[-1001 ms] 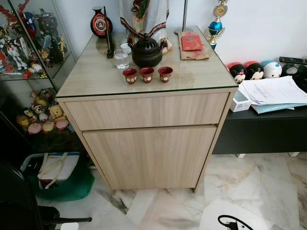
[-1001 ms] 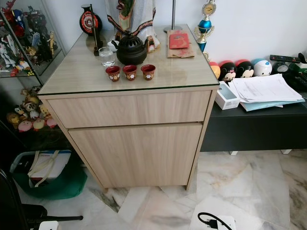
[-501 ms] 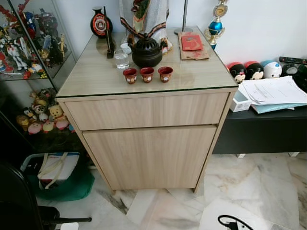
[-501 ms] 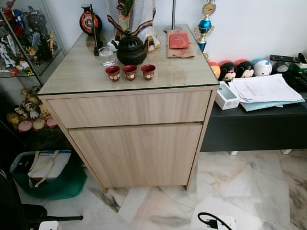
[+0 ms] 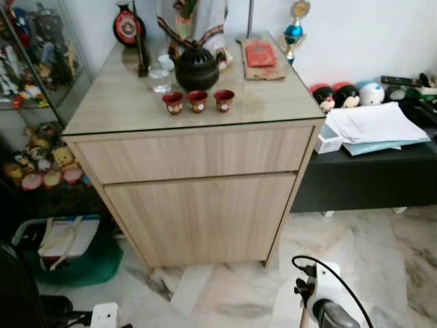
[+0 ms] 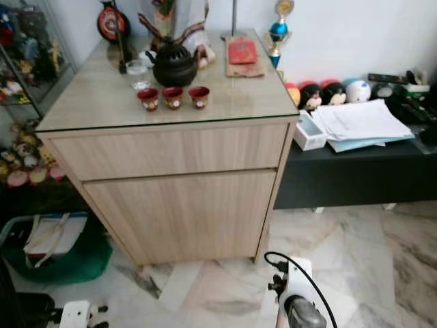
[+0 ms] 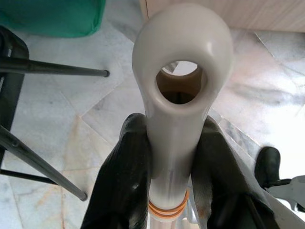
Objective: Sweep floor
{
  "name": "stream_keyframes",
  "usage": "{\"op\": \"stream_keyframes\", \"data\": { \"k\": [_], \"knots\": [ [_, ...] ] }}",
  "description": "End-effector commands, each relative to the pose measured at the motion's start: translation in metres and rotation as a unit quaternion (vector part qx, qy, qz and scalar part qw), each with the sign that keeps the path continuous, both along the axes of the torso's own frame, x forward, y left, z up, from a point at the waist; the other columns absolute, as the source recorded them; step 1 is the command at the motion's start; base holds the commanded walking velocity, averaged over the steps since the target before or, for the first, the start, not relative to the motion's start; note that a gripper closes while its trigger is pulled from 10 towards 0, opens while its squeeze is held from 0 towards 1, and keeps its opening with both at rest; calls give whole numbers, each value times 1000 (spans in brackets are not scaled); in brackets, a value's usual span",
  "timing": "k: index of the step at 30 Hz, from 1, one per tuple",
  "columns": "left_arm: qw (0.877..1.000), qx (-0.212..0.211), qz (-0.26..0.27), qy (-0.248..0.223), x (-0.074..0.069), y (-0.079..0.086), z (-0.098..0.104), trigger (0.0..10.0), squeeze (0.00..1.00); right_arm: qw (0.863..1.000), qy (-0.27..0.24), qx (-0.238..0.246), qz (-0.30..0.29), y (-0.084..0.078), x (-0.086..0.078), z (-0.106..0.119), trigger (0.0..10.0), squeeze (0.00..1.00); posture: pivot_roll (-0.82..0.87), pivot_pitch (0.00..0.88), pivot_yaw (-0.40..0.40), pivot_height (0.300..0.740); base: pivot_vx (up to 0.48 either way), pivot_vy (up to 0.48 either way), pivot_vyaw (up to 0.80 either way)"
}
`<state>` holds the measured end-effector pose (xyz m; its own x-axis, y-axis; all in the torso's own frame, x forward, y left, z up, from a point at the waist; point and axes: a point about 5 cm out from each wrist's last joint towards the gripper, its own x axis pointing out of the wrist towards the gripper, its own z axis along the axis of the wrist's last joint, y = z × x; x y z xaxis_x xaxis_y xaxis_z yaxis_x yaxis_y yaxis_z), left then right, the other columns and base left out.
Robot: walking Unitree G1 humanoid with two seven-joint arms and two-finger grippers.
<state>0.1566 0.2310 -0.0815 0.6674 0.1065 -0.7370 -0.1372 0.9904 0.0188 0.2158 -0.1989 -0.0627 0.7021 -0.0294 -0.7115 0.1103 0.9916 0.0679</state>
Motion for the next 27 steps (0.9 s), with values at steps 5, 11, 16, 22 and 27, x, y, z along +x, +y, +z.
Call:
{"op": "stream_keyframes", "data": {
  "k": [5, 11, 16, 22, 27],
  "knots": [
    [1000, -6, 10, 10, -5, 4, -2, 10000, 0, 999, 29, 19, -1, 6, -11, -8, 10000, 0, -101, 42, 22, 740, 0, 0, 0],
    [1000, -4, 6, 7, -3, 4, -1, 10000, 0, 999, 43, 18, 12, 9, -15, -11, 10000, 0, -108, 52, 19, 740, 0, 0, 0],
    [1000, -5, -1, 10, -4, 1, -2, 10000, 0, 990, 102, -27, 90, 12, -30, -21, 10000, 0, -107, 53, 16, 740, 0, 0, 0],
    [1000, -3, -10, 14, -6, 0, -3, 10000, 0, 984, 129, -50, 113, 9, -45, -27, 10000, 0, -108, 60, 12, 740, 0, 0, 0],
    [1000, 1, -19, 15, -6, 1, -3, 10000, 0, 970, 150, -97, 163, 3, -52, -30, 10000, 0, -108, 66, 10, 740, 0, 0, 0]
  ]
}}
